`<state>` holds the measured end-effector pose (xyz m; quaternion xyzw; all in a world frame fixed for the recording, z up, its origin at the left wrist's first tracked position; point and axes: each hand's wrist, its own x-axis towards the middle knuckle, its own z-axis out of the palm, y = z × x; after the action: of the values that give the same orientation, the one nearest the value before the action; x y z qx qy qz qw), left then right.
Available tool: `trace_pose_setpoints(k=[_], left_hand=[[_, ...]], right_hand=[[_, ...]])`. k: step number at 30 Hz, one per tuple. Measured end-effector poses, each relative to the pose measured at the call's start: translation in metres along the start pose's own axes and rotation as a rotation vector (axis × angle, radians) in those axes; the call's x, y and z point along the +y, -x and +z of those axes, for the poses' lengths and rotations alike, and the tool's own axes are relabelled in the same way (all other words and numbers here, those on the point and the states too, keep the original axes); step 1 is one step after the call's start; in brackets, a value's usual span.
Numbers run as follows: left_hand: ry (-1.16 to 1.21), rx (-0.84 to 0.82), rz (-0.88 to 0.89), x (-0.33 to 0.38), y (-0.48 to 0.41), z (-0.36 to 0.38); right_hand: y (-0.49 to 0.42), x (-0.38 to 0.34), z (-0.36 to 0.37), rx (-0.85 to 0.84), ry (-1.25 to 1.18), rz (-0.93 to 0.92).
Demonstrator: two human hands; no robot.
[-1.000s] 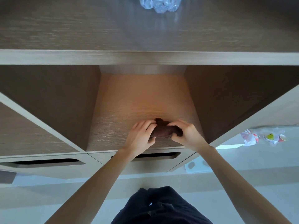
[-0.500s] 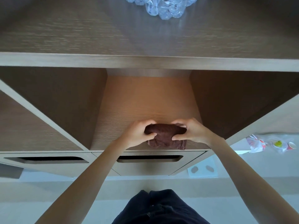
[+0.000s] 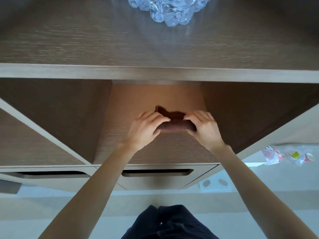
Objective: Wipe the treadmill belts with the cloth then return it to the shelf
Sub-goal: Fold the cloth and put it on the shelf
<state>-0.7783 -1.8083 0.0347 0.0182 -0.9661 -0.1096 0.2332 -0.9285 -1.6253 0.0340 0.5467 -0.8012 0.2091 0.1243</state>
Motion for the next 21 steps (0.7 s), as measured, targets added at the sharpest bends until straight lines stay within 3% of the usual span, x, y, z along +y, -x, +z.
trace_pose_setpoints(k=[2,7,11,13,15,18,21], left_hand=[[-0.023,-0.018,0.035,0.007,0.009,0.011],[0.098,-0.359,0.022,0.015,0.055,0.042],[0.161,-0.258,-0.006,0.01,0.058,0.04],[0.13,-0.164,-0.022,0.013,0.047,0.044],[0.092,-0.171,-0.06,0.016,0.033,0.051],[0.007,-0.4,-0.089,0.009,0.024,0.064],[0.046,-0.579,-0.19,-0.013,0.029,0.067]], right_hand=[[0.009,-0.001,0.009,-0.01,0.069,-0.049],[0.067,0.002,0.03,-0.261,0.049,-0.061],[0.068,0.004,0.023,-0.164,-0.019,-0.077],[0.054,-0.002,0.02,-0.094,-0.057,-0.027],[0.039,-0.007,0.024,-0.066,-0.06,0.052],[0.026,-0.003,0.033,-0.305,-0.072,0.233],[0.034,0.008,0.039,-0.488,-0.009,0.288]])
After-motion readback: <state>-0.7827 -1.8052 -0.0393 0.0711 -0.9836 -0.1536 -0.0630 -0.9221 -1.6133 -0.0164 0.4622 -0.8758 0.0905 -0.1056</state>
